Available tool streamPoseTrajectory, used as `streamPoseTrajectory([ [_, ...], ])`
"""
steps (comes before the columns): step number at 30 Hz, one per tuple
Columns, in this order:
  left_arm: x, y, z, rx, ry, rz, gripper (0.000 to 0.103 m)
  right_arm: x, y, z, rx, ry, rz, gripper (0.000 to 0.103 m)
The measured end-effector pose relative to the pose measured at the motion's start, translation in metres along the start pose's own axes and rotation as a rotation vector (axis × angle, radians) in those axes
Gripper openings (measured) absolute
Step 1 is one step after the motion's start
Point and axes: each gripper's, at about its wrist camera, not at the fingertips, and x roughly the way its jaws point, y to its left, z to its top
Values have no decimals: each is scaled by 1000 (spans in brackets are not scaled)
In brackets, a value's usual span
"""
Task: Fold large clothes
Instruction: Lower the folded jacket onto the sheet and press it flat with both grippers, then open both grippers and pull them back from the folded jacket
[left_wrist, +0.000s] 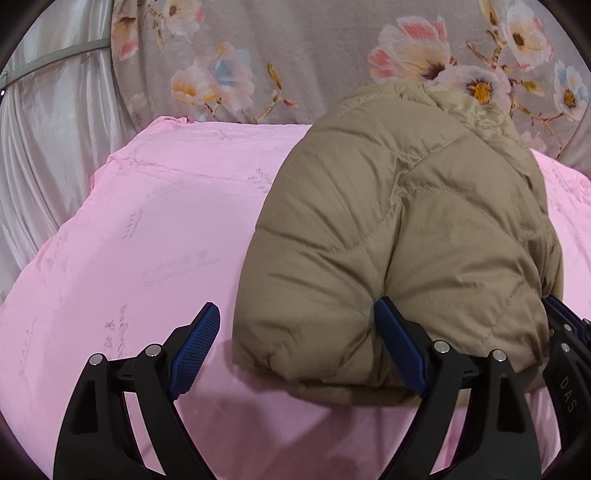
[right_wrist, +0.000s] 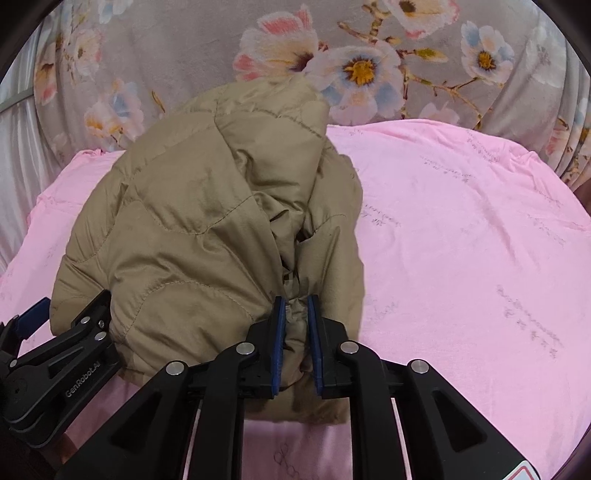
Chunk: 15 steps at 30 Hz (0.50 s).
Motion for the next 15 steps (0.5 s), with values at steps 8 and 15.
streamPoseTrajectory([
  [8, -52, 12, -40, -1, -19, -18, 96, -49, -21, -51, 45, 37, -31, 72],
  [15, -82, 2, -70, 55, -2, -33, 97, -83, -22, -82, 17, 8, -35, 86],
])
